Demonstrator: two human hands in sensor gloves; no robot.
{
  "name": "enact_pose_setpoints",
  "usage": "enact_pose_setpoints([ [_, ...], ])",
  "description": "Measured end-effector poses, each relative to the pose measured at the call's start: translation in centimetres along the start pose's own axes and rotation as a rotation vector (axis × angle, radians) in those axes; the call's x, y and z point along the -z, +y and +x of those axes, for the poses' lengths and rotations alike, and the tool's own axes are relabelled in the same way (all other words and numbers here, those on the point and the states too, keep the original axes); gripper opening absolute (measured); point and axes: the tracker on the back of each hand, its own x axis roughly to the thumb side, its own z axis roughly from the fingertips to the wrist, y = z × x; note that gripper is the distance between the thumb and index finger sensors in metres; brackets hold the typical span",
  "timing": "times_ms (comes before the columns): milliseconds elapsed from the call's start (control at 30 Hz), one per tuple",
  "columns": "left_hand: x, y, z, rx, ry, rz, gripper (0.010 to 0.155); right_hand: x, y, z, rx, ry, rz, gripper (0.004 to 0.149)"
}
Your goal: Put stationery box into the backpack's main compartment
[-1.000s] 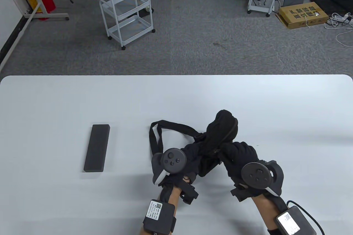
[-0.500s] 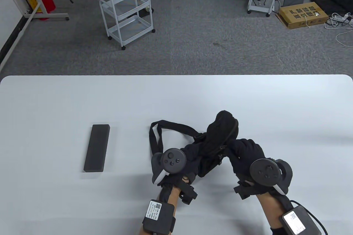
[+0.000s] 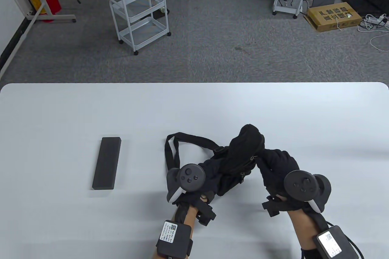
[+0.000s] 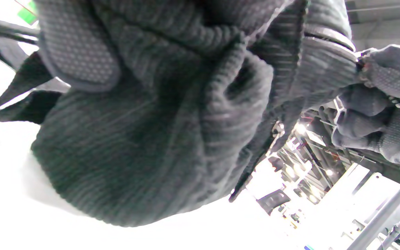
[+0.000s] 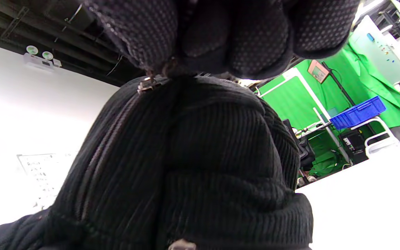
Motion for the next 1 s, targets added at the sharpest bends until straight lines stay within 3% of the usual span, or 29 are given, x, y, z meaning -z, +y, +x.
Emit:
enact_pose_setpoints([
  [1000,-0.4,1.2,-0.7,-0.065,-0.079,-0.006,0.047,1.2,-2.1,-4.4,0.088,0.200,-0.021,0.040],
])
